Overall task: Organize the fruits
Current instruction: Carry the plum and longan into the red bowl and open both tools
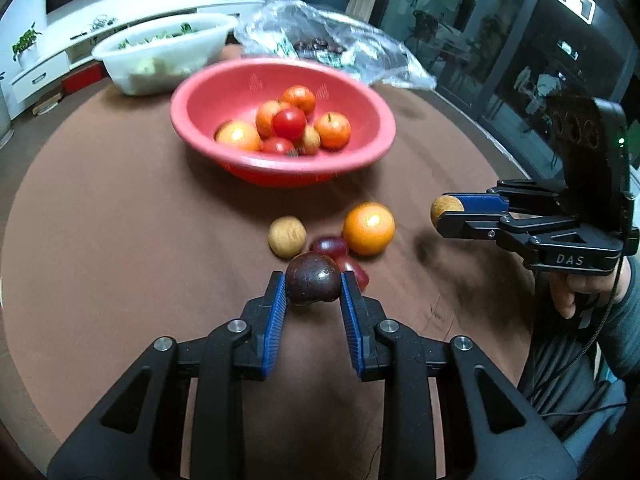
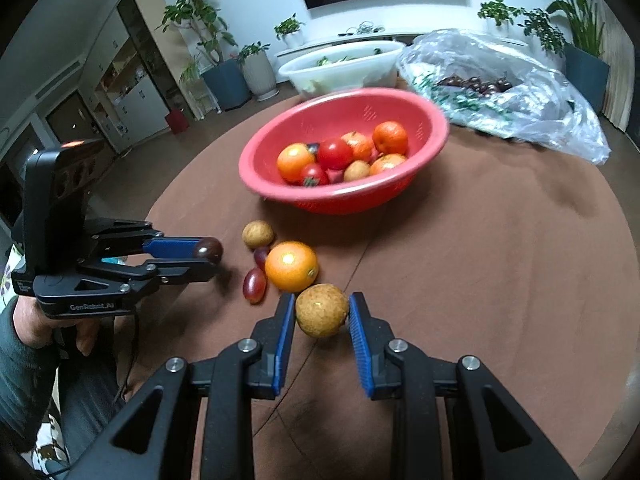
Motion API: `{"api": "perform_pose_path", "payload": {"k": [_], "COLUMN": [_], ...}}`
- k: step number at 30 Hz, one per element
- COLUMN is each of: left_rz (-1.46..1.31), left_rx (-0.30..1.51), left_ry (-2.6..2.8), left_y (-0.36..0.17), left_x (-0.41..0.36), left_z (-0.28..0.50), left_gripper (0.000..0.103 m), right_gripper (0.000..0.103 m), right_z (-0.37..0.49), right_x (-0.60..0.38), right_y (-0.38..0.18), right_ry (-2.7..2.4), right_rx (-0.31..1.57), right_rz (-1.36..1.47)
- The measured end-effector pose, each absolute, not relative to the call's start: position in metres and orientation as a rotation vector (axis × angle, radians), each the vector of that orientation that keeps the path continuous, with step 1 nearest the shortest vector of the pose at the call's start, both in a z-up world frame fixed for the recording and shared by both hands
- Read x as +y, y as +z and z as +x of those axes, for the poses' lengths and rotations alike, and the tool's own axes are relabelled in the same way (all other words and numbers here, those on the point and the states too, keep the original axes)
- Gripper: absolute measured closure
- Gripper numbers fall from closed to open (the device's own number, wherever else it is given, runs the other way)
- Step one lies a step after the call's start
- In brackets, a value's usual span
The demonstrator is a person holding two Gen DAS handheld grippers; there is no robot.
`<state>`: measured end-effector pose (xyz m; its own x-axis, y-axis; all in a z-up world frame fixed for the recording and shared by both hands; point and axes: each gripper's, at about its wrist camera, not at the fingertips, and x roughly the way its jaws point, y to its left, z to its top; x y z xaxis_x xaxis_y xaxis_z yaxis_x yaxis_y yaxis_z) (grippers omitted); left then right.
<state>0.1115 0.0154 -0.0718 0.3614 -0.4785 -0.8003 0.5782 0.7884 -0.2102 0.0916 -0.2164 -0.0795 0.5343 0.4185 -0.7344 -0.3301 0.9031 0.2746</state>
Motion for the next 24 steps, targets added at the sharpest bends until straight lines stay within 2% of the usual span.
{"api": "perform_pose_path", "payload": {"k": [8, 14, 18, 24], "left_rz": [0.074, 0.070, 0.074, 0.106], "left_rx": [0.897, 0.861, 0.868, 0.913], "left_ry": [-0.628, -0.601, -0.582, -0.543], "left_y": [-0.029, -0.008, -0.010, -0.038], "left_x": [0.021, 0.007, -0.009, -0.028], "left_z": [0.141, 0.176, 0.203, 0.240], "left_gripper": [0.078, 0.078, 0.078, 0.078], "right_gripper": [0.073, 0.073, 0.073, 0.073], "right_z": [0.117, 0.141, 0.158, 0.178], "right_x": [-0.251, -0.242, -0.223, -0.192], "right_y": [-0.040, -0.004, 0.004, -0.013], "right_ry": [0.366, 0.373, 0.395, 0.420], "right_rx": [0.835, 0.770, 0.771, 0.829], "right_rz": [0.137, 0.077, 0.025, -0.039]}}
